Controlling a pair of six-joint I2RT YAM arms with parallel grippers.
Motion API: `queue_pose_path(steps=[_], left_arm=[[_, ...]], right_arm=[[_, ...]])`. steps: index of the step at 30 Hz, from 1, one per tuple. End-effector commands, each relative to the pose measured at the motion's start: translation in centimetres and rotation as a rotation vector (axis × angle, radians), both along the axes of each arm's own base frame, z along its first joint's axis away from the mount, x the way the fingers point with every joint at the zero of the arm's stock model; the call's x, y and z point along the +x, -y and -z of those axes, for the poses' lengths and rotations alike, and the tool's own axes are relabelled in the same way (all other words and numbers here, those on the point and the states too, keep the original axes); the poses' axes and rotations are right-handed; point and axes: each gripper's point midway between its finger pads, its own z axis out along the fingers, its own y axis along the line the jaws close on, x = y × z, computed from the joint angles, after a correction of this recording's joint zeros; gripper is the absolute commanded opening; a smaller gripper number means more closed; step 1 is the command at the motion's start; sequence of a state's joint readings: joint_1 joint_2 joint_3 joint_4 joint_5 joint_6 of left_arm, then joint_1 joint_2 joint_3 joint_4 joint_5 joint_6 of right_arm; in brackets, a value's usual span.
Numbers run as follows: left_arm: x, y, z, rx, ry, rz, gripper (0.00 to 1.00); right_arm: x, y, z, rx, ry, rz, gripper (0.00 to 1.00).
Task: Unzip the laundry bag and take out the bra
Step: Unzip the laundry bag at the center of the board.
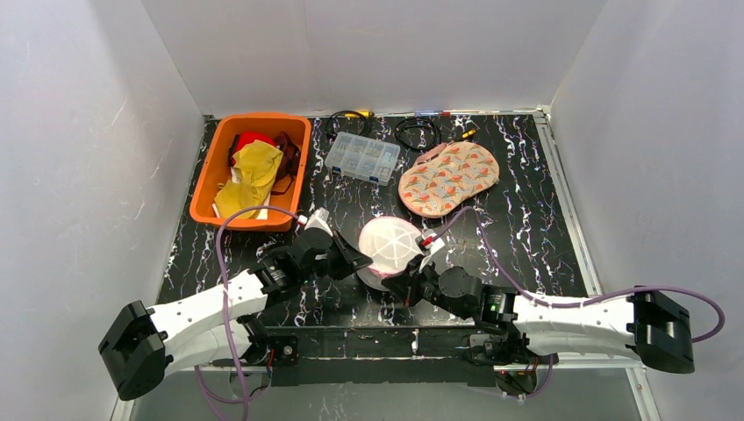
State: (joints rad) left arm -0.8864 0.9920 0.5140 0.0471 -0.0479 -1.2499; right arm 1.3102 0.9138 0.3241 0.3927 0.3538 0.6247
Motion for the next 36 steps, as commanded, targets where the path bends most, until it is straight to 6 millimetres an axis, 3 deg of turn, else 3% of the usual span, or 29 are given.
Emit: queue_pose_path(steps=[1, 15, 22, 25, 27, 31, 32, 36], left_arm=[[1.1, -0.7, -1.6, 0.012, 0.055, -0.05, 0.0], [0.4, -1.4, -3.0, 0.061, 0.147, 0.028, 0.0], [-0.1, -1.7, -3.7, 0.094, 0.19, 0.082, 0.0], [-0.1, -1.6, -4.4, 0.074, 0.197, 0.079, 0.0], [-0.1, -1.4, -5.5, 0.055, 0.205, 0.082, 0.0], [0.0, -1.7, -8.5, 0.05, 0.225, 0.072, 0.0], [0.0, -2.0, -9.3, 0.056, 0.233, 0.065, 0.0], [0.2, -3.5, -12.6, 0.1, 0.252, 0.018, 0.0]], right_arm=[[0.4, 0.4, -1.9, 0.021, 0.03, 0.026, 0.01], [1.0, 4.4, -0.4, -0.05, 0.021, 0.126, 0.01], [-0.6, 4.0, -0.1, 0.004, -0.004, 0.038, 0.04], [-0.8, 3.9, -0.6, 0.05, -0.017, 0.035, 0.41], [-0.8, 3.9, -1.4, 0.091, -0.02, 0.041, 0.59], [-1.0, 3.7, -5.0, 0.224, 0.0, 0.026, 0.78], [-1.1, 3.6, -6.1, 0.265, 0.008, 0.02, 0.89], [-0.7, 3.8, -9.8, 0.396, 0.022, 0.046, 0.93]])
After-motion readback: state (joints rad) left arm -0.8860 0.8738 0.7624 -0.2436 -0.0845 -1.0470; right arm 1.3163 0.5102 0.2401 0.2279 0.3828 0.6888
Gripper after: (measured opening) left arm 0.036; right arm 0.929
